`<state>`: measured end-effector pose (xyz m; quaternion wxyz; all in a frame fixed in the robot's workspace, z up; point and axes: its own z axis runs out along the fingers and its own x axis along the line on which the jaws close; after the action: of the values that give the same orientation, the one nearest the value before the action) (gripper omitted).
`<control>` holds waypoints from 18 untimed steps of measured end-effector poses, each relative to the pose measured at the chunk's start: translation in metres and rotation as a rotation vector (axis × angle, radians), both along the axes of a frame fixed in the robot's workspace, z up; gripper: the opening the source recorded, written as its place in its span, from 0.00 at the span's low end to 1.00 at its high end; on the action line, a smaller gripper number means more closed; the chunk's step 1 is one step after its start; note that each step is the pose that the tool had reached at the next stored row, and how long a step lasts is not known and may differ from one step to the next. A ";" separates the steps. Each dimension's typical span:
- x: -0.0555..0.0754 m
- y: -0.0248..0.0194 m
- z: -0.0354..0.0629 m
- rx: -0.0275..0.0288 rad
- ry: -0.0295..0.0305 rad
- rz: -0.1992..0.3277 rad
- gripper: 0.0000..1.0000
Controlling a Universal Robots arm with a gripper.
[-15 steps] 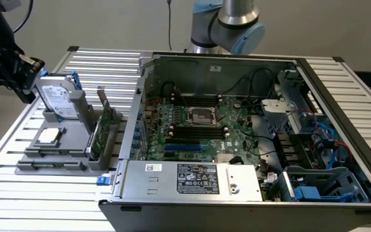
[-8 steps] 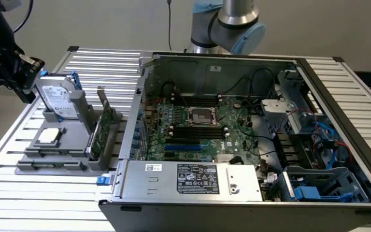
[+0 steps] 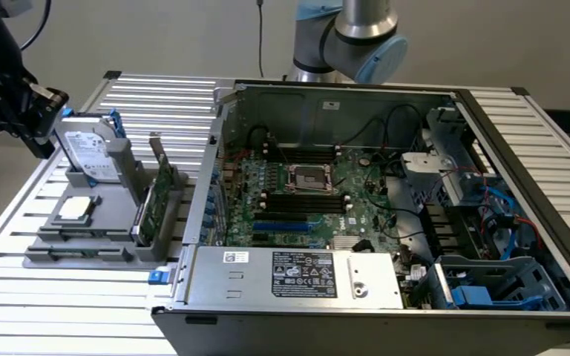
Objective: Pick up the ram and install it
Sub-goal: 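Pick up the ram and move it above insertion slot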
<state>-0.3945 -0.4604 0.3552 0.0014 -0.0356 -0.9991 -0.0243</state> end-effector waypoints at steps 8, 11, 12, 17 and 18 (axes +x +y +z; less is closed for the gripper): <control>-0.001 -0.0001 -0.0036 -0.0004 0.0038 0.128 0.11; -0.001 -0.0001 -0.0050 -0.0007 0.0050 0.182 0.11; -0.001 -0.0001 -0.0054 -0.0009 0.0056 0.200 0.11; -0.001 -0.0001 -0.0073 -0.0022 0.0075 0.291 0.11; -0.001 -0.0001 -0.0077 -0.0026 0.0078 0.309 0.11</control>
<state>-0.3951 -0.4605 0.3476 0.0090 0.1186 -0.9926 -0.0224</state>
